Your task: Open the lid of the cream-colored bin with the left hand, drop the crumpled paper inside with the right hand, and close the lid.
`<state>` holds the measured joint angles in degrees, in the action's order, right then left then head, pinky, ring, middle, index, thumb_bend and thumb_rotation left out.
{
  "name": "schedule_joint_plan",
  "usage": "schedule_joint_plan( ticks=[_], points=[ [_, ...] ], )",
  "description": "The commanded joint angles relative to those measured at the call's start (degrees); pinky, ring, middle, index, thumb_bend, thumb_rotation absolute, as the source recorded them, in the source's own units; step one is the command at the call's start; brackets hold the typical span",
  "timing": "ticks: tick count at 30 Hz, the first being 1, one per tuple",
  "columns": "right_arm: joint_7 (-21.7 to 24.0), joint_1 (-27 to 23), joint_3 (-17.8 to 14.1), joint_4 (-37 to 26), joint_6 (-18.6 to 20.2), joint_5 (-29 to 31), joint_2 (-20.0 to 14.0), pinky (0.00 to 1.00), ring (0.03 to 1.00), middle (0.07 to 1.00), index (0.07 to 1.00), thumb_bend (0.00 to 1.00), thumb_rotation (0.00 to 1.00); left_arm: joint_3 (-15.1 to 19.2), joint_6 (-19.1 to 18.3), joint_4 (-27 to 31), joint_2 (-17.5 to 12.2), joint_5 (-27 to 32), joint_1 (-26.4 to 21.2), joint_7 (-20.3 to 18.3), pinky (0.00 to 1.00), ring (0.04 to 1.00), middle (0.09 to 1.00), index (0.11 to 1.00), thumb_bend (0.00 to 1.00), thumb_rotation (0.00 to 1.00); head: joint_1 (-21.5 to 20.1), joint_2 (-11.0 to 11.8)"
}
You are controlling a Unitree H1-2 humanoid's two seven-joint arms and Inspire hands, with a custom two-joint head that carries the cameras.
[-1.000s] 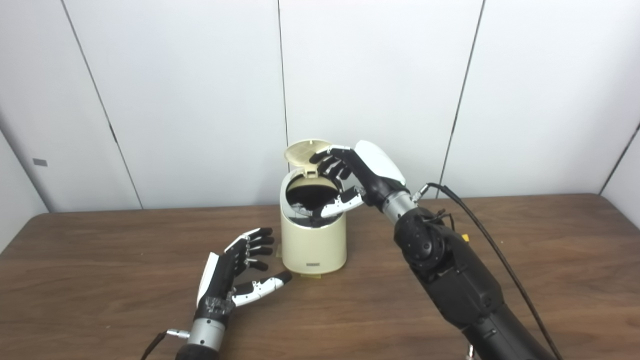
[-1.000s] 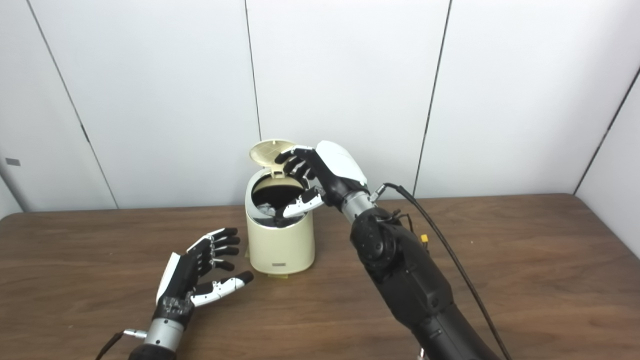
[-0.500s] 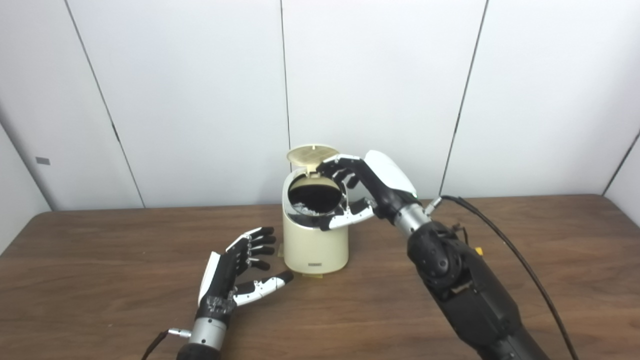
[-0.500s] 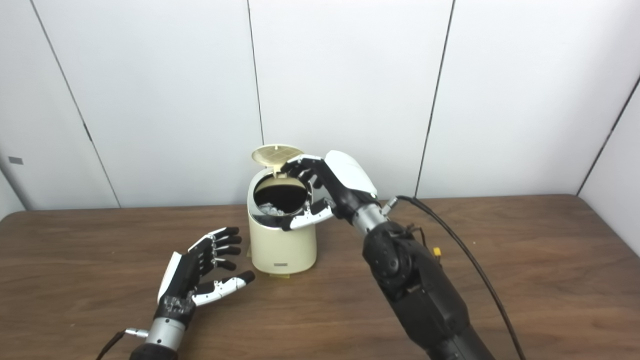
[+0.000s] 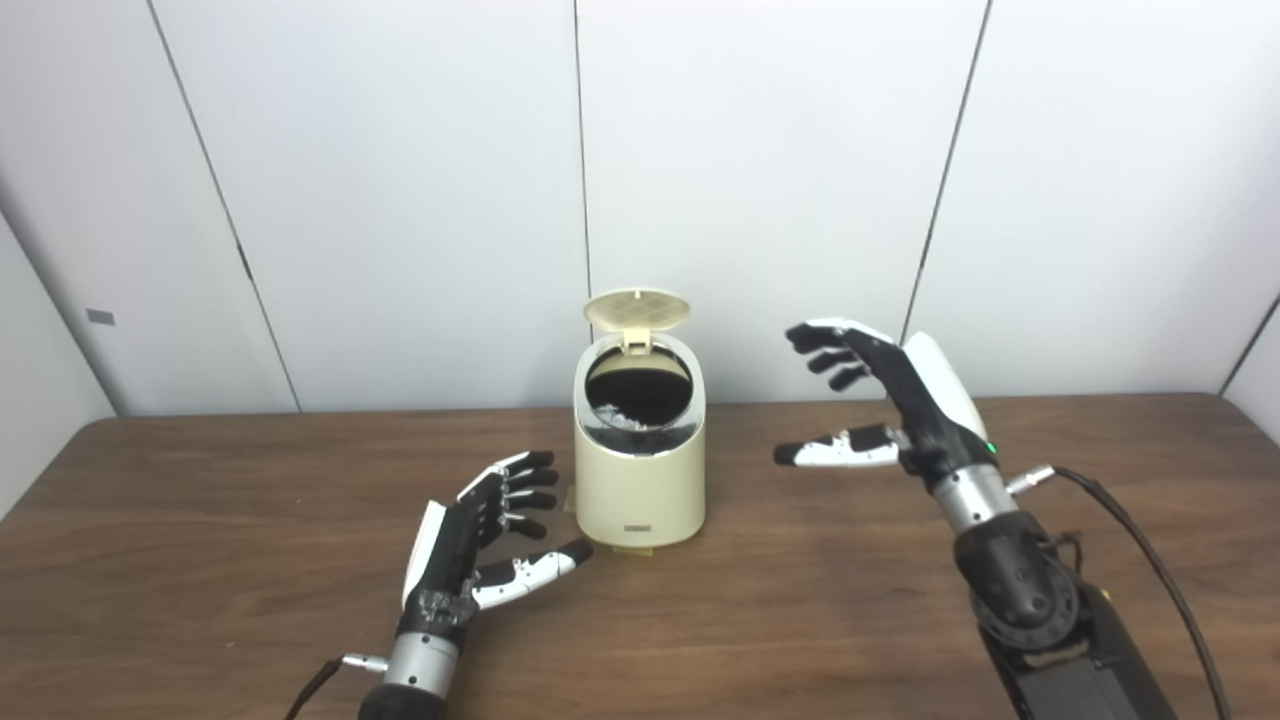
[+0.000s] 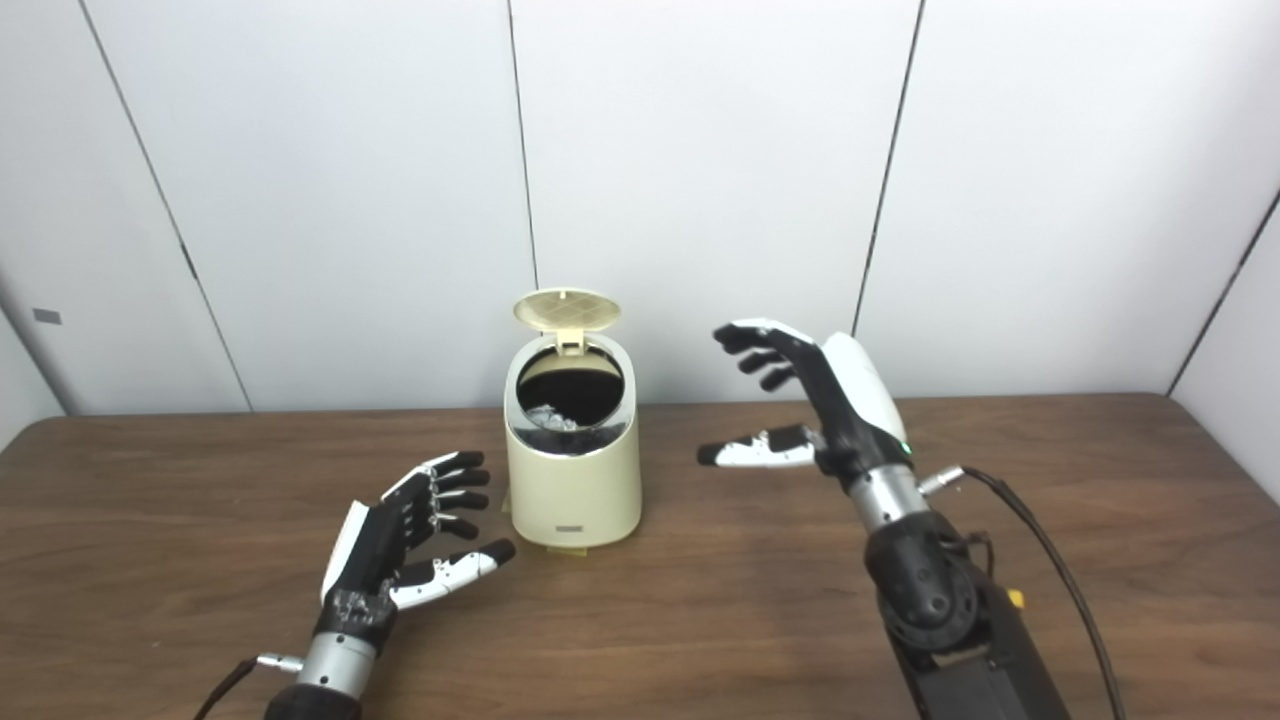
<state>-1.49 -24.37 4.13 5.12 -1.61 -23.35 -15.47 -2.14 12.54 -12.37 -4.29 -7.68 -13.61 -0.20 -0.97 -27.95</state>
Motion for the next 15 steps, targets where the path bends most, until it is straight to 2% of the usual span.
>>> schedule_joint_plan(
  ticks=[1, 7, 12, 14, 15],
  points=[
    [0.2, -0.8, -1.2, -0.2, -2.2, 2.0, -1.3, 0.55, 0.656, 0.724, 0.735, 0.84, 0.16, -0.1, 1.3, -1.8, -0.3, -0.4, 0.0, 0.5, 0.59, 0.702, 0.752, 0.810, 0.77, 0.12, 0.0, 0.0],
    [2.6, 2.3, -1.1, 0.3, 0.3, 2.9, -2.7, 0.59, 0.689, 0.782, 0.772, 0.85, 0.18, 0.1, 1.1, -1.2, -0.5, -0.2, -0.6, 0.4, 0.59, 0.713, 0.758, 0.808, 0.78, 0.13, 1.1, 0.4],
    [4.0, 3.9, -0.7, 1.1, 0.6, 3.5, -2.8, 0.60, 0.694, 0.787, 0.789, 0.89, 0.22, 0.2, 0.8, 0.4, -1.1, -0.8, -1.6, 0.6, 0.61, 0.741, 0.785, 0.810, 0.79, 0.15, 1.9, 0.9],
    [3.6, 4.3, -0.7, 2.0, -0.5, 3.6, -2.6, 0.60, 0.697, 0.792, 0.793, 0.89, 0.21, 0.1, 0.6, 1.4, -1.6, -1.8, -2.3, 0.7, 0.62, 0.749, 0.799, 0.817, 0.80, 0.19, 2.1, 1.0],
    [3.3, 4.5, -0.7, 2.5, -1.2, 3.6, -2.4, 0.60, 0.696, 0.795, 0.792, 0.89, 0.21, 0.0, 0.7, 1.8, -2.0, -2.5, -2.8, 0.8, 0.65, 0.766, 0.815, 0.826, 0.80, 0.22, 2.1, 1.1]
  ],
)
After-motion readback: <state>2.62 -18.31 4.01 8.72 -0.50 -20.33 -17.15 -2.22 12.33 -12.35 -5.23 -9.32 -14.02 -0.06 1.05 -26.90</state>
